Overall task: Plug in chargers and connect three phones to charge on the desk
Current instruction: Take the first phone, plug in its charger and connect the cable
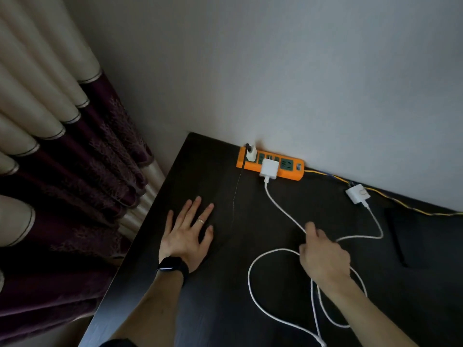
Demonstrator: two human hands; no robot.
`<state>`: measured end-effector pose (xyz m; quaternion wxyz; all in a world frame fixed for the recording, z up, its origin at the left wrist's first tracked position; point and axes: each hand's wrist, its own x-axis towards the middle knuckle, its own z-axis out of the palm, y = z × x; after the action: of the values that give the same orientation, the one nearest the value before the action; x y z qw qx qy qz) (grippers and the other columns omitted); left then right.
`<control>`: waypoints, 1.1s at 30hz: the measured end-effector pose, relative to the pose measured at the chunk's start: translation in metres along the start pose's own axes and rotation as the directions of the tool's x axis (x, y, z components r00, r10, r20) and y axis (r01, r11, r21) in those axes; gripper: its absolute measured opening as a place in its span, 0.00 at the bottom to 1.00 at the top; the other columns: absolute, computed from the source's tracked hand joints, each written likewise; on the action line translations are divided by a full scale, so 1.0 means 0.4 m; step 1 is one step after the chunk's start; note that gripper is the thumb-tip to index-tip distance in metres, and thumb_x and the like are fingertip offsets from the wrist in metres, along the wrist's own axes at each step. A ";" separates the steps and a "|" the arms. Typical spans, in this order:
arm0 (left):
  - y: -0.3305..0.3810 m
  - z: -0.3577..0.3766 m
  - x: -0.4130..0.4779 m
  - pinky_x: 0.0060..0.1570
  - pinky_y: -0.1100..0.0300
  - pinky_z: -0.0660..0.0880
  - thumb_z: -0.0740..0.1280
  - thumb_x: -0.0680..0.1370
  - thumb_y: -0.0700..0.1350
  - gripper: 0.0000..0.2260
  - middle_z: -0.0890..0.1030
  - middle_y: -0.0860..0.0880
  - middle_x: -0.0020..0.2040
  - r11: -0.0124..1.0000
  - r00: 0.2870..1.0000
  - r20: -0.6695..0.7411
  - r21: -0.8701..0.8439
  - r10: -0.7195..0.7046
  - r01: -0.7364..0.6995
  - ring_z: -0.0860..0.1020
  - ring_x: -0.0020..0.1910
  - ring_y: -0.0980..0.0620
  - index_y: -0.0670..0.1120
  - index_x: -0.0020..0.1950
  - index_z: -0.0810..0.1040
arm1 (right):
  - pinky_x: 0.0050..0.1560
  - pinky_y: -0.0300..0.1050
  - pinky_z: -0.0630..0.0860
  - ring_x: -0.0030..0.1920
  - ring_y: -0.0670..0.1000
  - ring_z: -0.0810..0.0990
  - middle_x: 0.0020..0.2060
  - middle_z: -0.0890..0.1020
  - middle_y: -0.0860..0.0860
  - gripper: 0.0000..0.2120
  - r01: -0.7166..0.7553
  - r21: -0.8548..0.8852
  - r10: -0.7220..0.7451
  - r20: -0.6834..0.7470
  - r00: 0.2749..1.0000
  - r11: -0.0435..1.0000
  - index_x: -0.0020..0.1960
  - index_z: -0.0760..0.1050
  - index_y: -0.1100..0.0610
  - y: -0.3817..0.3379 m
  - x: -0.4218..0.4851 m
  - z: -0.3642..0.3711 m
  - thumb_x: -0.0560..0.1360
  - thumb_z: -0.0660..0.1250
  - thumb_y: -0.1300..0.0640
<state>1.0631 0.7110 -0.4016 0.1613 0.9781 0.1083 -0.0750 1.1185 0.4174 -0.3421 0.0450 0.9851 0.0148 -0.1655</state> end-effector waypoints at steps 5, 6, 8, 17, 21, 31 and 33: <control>0.008 -0.003 0.004 0.77 0.47 0.38 0.48 0.82 0.61 0.25 0.40 0.61 0.80 1.000 1.000 -0.002 0.003 -0.001 0.001 0.37 0.78 0.59 0.67 0.77 0.43 | 0.38 0.48 0.73 0.48 0.55 0.78 0.57 0.73 0.54 0.16 -0.048 0.152 0.065 -0.107 0.992 0.987 0.62 0.66 0.54 -0.024 0.042 -0.106 0.78 0.64 0.49; 0.008 -0.004 0.005 0.77 0.47 0.38 0.48 0.82 0.61 0.25 0.40 0.61 0.80 1.000 1.000 -0.002 -0.001 0.001 -0.001 0.37 0.78 0.59 0.67 0.77 0.43 | 0.39 0.48 0.72 0.49 0.54 0.78 0.57 0.72 0.54 0.16 0.021 0.193 0.010 -0.158 0.987 0.981 0.62 0.66 0.53 -0.056 0.064 -0.128 0.78 0.64 0.48; 0.006 -0.003 0.005 0.77 0.46 0.39 0.48 0.82 0.61 0.25 0.40 0.60 0.80 1.000 1.000 -0.002 -0.011 0.007 -0.007 0.37 0.78 0.59 0.67 0.78 0.44 | 0.41 0.48 0.74 0.56 0.54 0.76 0.60 0.71 0.53 0.18 0.165 0.274 -0.093 -0.257 0.962 0.947 0.65 0.67 0.53 -0.133 0.124 -0.164 0.78 0.65 0.48; -0.003 0.007 0.004 0.78 0.45 0.41 0.49 0.81 0.61 0.25 0.42 0.61 0.80 1.000 0.999 -0.033 -0.016 0.013 -0.014 0.39 0.78 0.59 0.67 0.78 0.45 | 0.65 0.56 0.71 0.66 0.59 0.73 0.65 0.75 0.55 0.24 0.329 0.421 -0.247 -0.238 0.939 0.845 0.71 0.66 0.53 -0.315 0.354 -0.188 0.77 0.68 0.52; -0.004 0.004 0.008 0.78 0.46 0.39 0.48 0.81 0.62 0.26 0.41 0.61 0.80 1.000 1.000 -0.025 -0.005 0.011 -0.011 0.38 0.78 0.59 0.67 0.77 0.43 | 0.49 0.51 0.77 0.53 0.58 0.81 0.55 0.81 0.56 0.19 0.347 0.212 -0.279 -0.293 0.915 0.914 0.69 0.67 0.54 -0.304 0.355 -0.181 0.80 0.65 0.52; 0.003 -0.007 0.003 0.78 0.45 0.38 0.47 0.81 0.62 0.26 0.39 0.60 0.80 1.000 1.000 0.011 -0.010 -0.004 0.005 0.36 0.78 0.59 0.67 0.77 0.41 | 0.40 0.35 0.72 0.45 0.50 0.80 0.48 0.82 0.53 0.12 0.307 0.502 -0.172 -0.297 0.939 0.809 0.57 0.72 0.56 -0.261 0.353 -0.218 0.81 0.64 0.48; 0.004 -0.009 0.002 0.78 0.45 0.39 0.47 0.81 0.62 0.26 0.38 0.60 0.80 1.000 1.000 0.008 -0.005 -0.004 0.004 0.36 0.78 0.58 0.67 0.77 0.40 | 0.39 0.34 0.71 0.45 0.47 0.78 0.47 0.81 0.49 0.12 0.249 0.637 -0.103 -0.257 0.961 0.729 0.51 0.73 0.56 -0.241 0.365 -0.232 0.79 0.66 0.46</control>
<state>1.0648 0.7110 -0.3979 0.1638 0.9772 0.1098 -0.0792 1.2822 0.5242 -0.3104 -0.3258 0.9419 0.0533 -0.0618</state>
